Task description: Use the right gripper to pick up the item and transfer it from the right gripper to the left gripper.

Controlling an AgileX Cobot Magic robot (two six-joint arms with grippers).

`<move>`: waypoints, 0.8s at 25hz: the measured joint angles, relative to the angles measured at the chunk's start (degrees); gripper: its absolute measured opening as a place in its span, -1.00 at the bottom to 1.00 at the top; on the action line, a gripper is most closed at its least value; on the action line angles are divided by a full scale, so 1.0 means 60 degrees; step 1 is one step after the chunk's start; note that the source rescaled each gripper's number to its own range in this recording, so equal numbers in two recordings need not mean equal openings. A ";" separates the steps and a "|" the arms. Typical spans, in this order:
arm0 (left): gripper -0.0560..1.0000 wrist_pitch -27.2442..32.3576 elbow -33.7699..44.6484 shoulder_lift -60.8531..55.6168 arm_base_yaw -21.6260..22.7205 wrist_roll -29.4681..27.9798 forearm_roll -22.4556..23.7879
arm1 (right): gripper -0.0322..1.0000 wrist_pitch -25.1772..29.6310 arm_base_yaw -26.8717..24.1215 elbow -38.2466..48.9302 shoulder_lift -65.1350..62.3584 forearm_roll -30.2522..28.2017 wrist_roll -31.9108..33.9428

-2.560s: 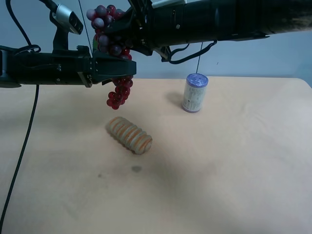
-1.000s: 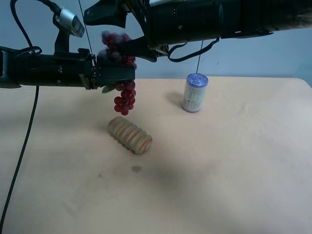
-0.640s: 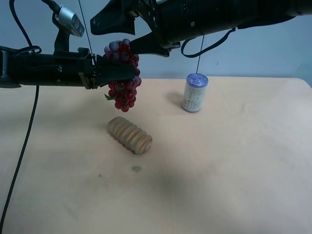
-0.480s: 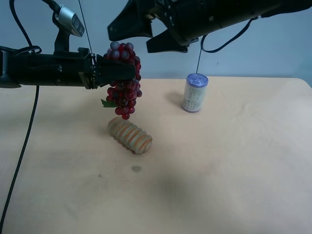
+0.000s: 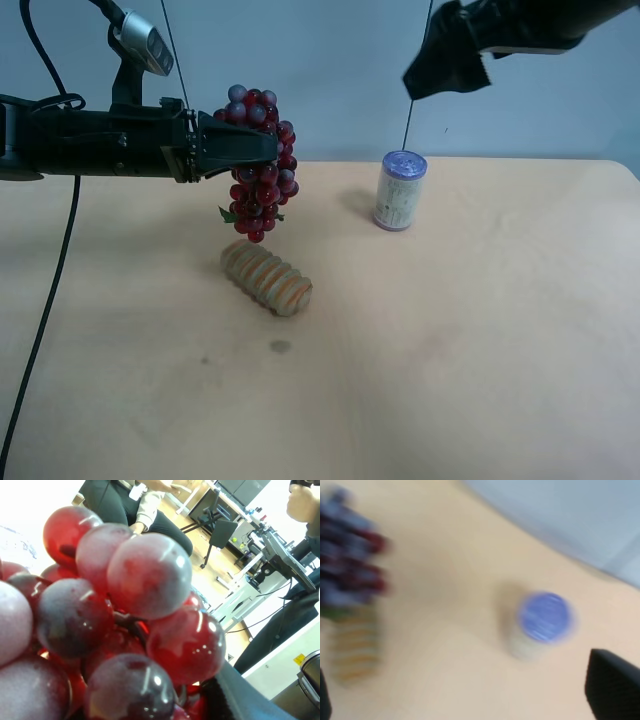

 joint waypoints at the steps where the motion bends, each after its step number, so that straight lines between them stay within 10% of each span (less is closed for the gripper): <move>1: -0.88 0.0000 0.0000 0.0000 0.0000 -0.0027 0.0000 | 1.00 0.0417 0.0000 0.0000 -0.0139 -0.0762 0.0500; 8: -0.88 0.0000 0.0000 0.0000 0.0000 -0.0119 0.0000 | 1.00 0.3026 0.0000 0.0000 -0.1076 -0.2816 0.1843; 20: -0.88 0.0000 0.0000 0.0000 0.0000 -0.0314 -0.0002 | 1.00 0.3295 0.0000 0.3432 -0.5665 -0.2637 0.2832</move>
